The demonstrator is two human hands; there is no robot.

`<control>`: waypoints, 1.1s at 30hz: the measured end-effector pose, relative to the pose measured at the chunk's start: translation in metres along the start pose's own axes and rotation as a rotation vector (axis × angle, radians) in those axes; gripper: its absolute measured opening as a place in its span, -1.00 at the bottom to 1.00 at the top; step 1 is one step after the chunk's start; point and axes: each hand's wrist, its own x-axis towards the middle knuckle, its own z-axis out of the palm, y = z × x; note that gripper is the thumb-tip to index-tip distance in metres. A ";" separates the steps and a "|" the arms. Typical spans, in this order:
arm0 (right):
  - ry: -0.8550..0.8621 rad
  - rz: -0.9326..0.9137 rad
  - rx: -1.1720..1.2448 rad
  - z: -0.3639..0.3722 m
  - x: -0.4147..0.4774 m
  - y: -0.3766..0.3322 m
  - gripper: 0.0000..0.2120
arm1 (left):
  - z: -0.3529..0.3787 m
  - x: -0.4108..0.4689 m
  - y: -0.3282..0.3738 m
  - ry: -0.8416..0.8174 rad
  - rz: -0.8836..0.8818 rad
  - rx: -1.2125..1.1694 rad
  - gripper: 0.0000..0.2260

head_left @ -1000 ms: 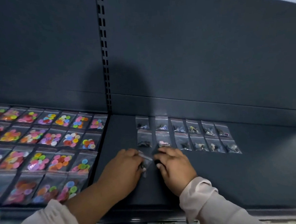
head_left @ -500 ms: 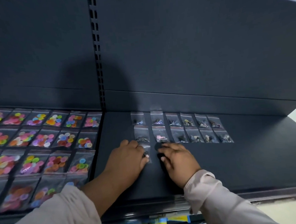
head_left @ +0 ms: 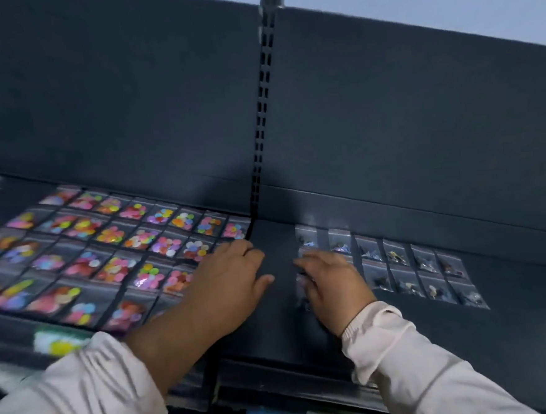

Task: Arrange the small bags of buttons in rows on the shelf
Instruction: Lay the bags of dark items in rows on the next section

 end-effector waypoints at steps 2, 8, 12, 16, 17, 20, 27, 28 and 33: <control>0.029 -0.083 0.015 -0.005 0.008 -0.014 -0.63 | -0.016 -0.010 -0.007 0.005 -0.070 0.041 -0.55; 0.041 -0.304 0.015 -0.014 0.016 -0.054 -0.65 | -0.058 -0.057 -0.024 0.017 -0.264 0.133 -0.63; -0.004 -0.414 0.007 -0.011 0.013 -0.082 -0.64 | -0.075 -0.098 -0.034 0.016 -0.368 0.201 -0.61; -0.052 -0.496 -0.007 -0.006 0.010 -0.122 -0.63 | -0.097 -0.137 -0.049 0.046 -0.468 0.225 -0.59; -0.053 -0.515 -0.017 -0.005 0.009 -0.133 -0.65 | -0.103 -0.147 -0.053 0.059 -0.488 0.232 -0.59; -0.067 -0.546 -0.031 -0.005 0.011 -0.167 -0.68 | -0.118 -0.168 -0.070 0.092 -0.539 0.226 -0.59; -0.065 -0.558 -0.033 0.006 0.036 -0.255 -0.66 | -0.148 -0.196 -0.144 0.130 -0.599 0.198 -0.61; -0.069 -0.547 -0.024 0.010 0.041 -0.266 -0.67 | -0.152 -0.199 -0.156 0.130 -0.599 0.189 -0.61; -0.094 -0.485 0.018 0.033 0.071 -0.346 -0.70 | -0.183 -0.222 -0.238 0.135 -0.585 0.184 -0.58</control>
